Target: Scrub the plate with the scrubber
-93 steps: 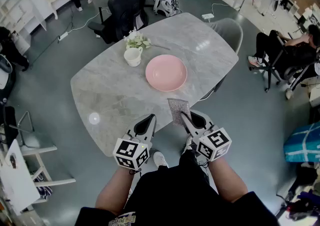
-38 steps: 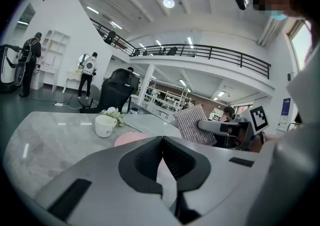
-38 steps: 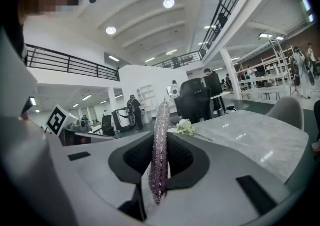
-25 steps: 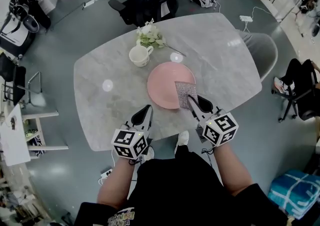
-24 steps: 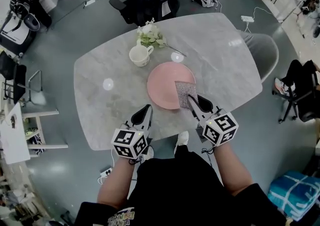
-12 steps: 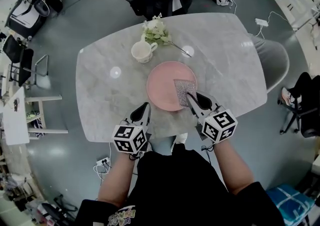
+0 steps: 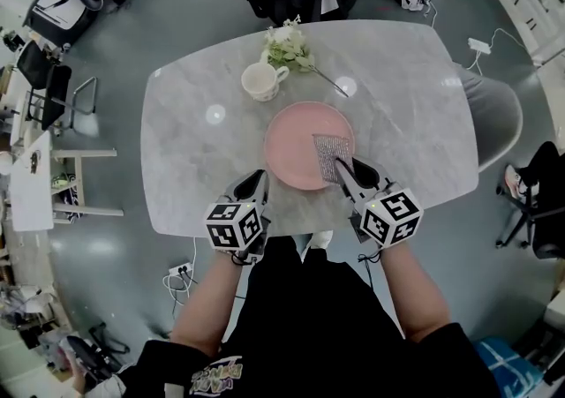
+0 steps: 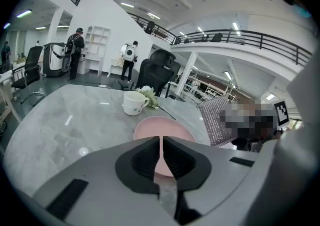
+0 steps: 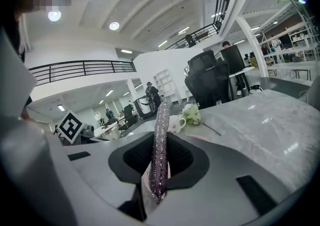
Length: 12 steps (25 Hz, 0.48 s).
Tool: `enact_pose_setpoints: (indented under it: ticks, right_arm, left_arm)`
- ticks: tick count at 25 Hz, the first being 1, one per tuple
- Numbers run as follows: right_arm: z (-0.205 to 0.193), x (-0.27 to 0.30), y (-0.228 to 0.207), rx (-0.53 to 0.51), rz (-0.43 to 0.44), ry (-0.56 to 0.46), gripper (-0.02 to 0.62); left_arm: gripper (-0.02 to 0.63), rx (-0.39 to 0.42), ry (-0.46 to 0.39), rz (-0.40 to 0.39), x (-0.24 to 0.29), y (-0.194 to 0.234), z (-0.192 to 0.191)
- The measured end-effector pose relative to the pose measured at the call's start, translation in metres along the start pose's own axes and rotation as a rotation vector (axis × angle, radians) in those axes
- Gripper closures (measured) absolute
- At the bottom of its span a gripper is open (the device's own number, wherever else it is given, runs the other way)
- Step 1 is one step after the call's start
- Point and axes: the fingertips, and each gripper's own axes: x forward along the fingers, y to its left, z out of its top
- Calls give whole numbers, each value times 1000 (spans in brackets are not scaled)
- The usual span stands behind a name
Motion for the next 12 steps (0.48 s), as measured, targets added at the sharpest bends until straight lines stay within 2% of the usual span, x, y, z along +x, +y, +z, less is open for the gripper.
enact_pose_setpoints:
  ticks: [2,3,4,12]
  right_arm:
    - [-1,1,-1,-1,-2,3,522]
    - [-2,1,-1,-3,-3,4,522]
    - [-2,2,-1,-5,-5,6,522]
    - [-4,22,-11,-14,-45,27,522]
  left_arm:
    - [573,-6,6,5,5,3,-1]
    - [519,-8,10,6,8,4,-2]
    - [505,-9,16,6,11,6,-3]
    - [448,-8,88,15,47,29,-12]
